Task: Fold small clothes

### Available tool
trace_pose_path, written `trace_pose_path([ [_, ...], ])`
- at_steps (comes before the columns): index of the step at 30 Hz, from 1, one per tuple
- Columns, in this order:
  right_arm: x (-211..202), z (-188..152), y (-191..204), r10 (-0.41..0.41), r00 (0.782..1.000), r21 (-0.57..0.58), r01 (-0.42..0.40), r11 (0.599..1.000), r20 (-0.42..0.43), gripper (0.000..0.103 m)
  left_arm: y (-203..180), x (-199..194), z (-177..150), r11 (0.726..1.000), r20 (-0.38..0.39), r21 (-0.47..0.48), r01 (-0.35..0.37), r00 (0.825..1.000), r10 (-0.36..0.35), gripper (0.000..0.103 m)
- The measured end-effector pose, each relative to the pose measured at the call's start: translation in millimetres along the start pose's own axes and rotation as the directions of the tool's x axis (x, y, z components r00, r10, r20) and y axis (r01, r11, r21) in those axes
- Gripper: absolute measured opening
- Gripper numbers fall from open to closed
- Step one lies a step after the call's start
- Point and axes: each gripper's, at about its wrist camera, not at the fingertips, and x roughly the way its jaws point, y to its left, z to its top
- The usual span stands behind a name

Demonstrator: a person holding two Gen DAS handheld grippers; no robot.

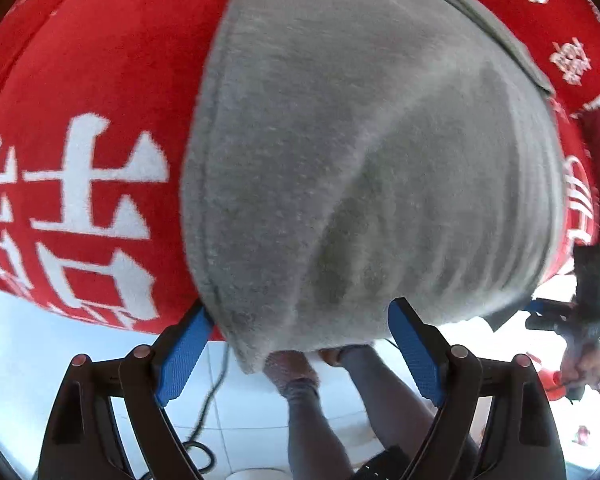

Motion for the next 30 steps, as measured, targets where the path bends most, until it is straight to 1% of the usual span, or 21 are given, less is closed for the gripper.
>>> trace_pose_path([
  [2, 2, 2, 3, 0.019, 1.0, 0.002, -0.019, 1.0, 0.001, 0.084, -10, 3, -4, 0.998, -0.013, 0.0, 0.064, 0.998, -0.064, 0.088],
  [3, 5, 4, 5, 0.02, 1.0, 0.002, -0.02, 1.0, 0.0, 0.084, -13, 4, -4, 0.997, -0.019, 0.012, 0.082, 0.996, -0.082, 0.088],
  [6, 8, 4, 2, 0.033, 0.999, 0.025, -0.033, 0.999, 0.004, 0.084, -29, 15, -6, 0.994, -0.03, 0.059, 0.093, 0.995, -0.091, 0.088],
  [8, 8, 4, 1, 0.048, 0.999, 0.057, -0.048, 0.997, 0.013, 0.084, -34, 18, -1, 0.992, -0.034, 0.076, 0.098, 0.995, -0.096, 0.088],
  [9, 4, 2, -4, 0.053, 0.998, 0.074, -0.054, 0.996, 0.017, 0.082, -34, 13, 4, 0.992, -0.034, 0.078, 0.095, 0.995, -0.092, 0.088],
  [10, 3, 1, -7, 0.064, 0.998, 0.11, -0.066, 0.992, 0.023, 0.072, -37, 14, 3, 0.993, -0.032, 0.075, 0.089, 0.996, -0.087, 0.087],
  [11, 2, 0, -11, 0.067, 0.997, 0.138, -0.07, 0.988, 0.027, 0.056, -37, 11, 5, 0.994, -0.027, 0.069, 0.084, 0.996, -0.083, 0.08],
  [12, 1, -1, -16, 0.067, 0.997, 0.18, -0.072, 0.981, 0.034, 0.047, -34, 6, 13, 0.996, -0.025, 0.061, 0.068, 0.997, -0.067, 0.07],
  [13, 0, -3, -20, 0.07, 0.997, 0.217, -0.076, 0.973, 0.038, 0.027, -30, 3, 13, 0.997, -0.023, 0.058, 0.053, 0.998, -0.052, 0.065],
  [14, -2, -4, -23, 0.08, 0.996, 0.252, -0.089, 0.964, 0.047, 0.01, -28, 3, 13, 0.998, -0.018, 0.055, 0.029, 0.999, -0.028, 0.052],
  [15, -4, -7, -24, 0.095, 0.994, 0.263, -0.107, 0.959, 0.057, 0.01, -26, 1, 13, 0.998, -0.017, 0.059, 0.007, 1.0, -0.006, 0.034],
  [16, -7, -8, -23, 0.098, 0.993, 0.264, -0.113, 0.958, 0.07, 0.008, -24, 2, 14, 0.998, -0.018, 0.066, -0.012, 1.0, 0.013, 0.023],
  [17, -11, -11, -20, 0.1, 0.992, 0.257, -0.118, 0.959, 0.081, 0.008, -21, 1, 14, 0.998, -0.023, 0.069, -0.007, 1.0, 0.008, 0.013],
  [18, -14, -13, -16, 0.114, 0.989, 0.254, -0.135, 0.958, 0.097, 0.008, -19, -1, 14, 0.998, -0.02, 0.056, 0.02, 1.0, -0.019, 0.012],
  [20, -24, -17, -9, 0.162, 0.976, 0.255, -0.196, 0.947, 0.148, 0.008, -17, -5, 16, 0.997, -0.015, 0.051, 0.049, 0.999, -0.048, 0.011],
  [22, -33, -19, -4, 0.197, 0.961, 0.256, -0.243, 0.936, 0.194, 0.008, -17, -15, 18, 0.994, 0.005, 0.044, 0.098, 0.995, -0.098, 0.011],
  [25, -49, -19, 8, 0.252, 0.928, 0.245, -0.32, 0.915, 0.274, 0.007, -21, -33, 24, 0.983, 0.046, 0.022, 0.183, 0.982, -0.184, 0.011],
  [26, -55, -18, 12, 0.263, 0.919, 0.24, -0.337, 0.91, 0.293, 0.007, -23, -41, 29, 0.977, 0.068, 0.016, 0.214, 0.974, -0.215, 0.011],
  [28, -69, -15, 22, 0.282, 0.899, 0.221, -0.366, 0.904, 0.336, 0.007, -28, -51, 35, 0.967, 0.095, 0.014, 0.254, 0.963, -0.254, 0.011],
  [30, -81, -12, 28, 0.297, 0.883, 0.198, -0.385, 0.901, 0.364, 0.007, -35, -61, 45, 0.958, 0.121, 0.032, 0.283, 0.951, -0.285, 0.011],
])
